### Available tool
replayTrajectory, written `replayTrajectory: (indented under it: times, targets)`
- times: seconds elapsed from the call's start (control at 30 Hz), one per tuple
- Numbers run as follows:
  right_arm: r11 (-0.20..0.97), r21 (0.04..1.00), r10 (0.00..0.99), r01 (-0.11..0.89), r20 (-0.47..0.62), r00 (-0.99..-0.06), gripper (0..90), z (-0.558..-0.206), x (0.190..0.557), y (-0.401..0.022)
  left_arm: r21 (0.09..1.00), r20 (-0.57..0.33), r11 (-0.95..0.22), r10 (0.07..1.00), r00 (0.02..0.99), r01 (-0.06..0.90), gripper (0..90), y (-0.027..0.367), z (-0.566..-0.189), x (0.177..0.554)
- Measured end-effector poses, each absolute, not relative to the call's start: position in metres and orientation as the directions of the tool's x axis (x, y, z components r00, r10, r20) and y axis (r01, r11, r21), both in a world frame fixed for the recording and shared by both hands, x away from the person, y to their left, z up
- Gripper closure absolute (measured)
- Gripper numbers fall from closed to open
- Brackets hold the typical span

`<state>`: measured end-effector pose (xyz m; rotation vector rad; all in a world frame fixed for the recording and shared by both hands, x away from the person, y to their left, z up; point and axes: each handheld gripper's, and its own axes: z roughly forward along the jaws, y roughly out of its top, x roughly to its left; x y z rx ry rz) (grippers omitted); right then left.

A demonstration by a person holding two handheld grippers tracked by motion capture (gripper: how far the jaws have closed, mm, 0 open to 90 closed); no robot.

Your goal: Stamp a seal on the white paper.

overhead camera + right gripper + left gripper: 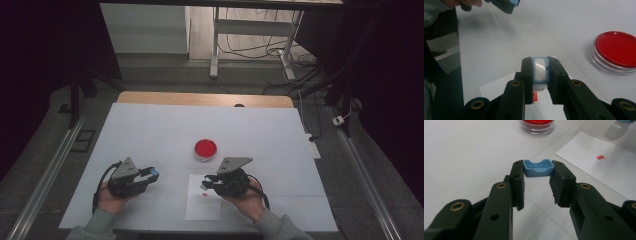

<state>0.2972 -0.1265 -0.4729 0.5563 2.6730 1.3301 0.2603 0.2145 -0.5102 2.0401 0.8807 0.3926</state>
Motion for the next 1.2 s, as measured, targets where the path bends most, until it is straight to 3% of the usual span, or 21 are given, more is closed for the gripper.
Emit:
replayTrajectory:
  times: [1.2]
  targets:
    - [0.394,0.868,0.404,0.303,0.133,-0.905,75.5,-0.451,0.305,-0.150,0.805,-0.040,-0.400,0.699,0.714,0.437,64.6,0.210,-0.511,0.260]
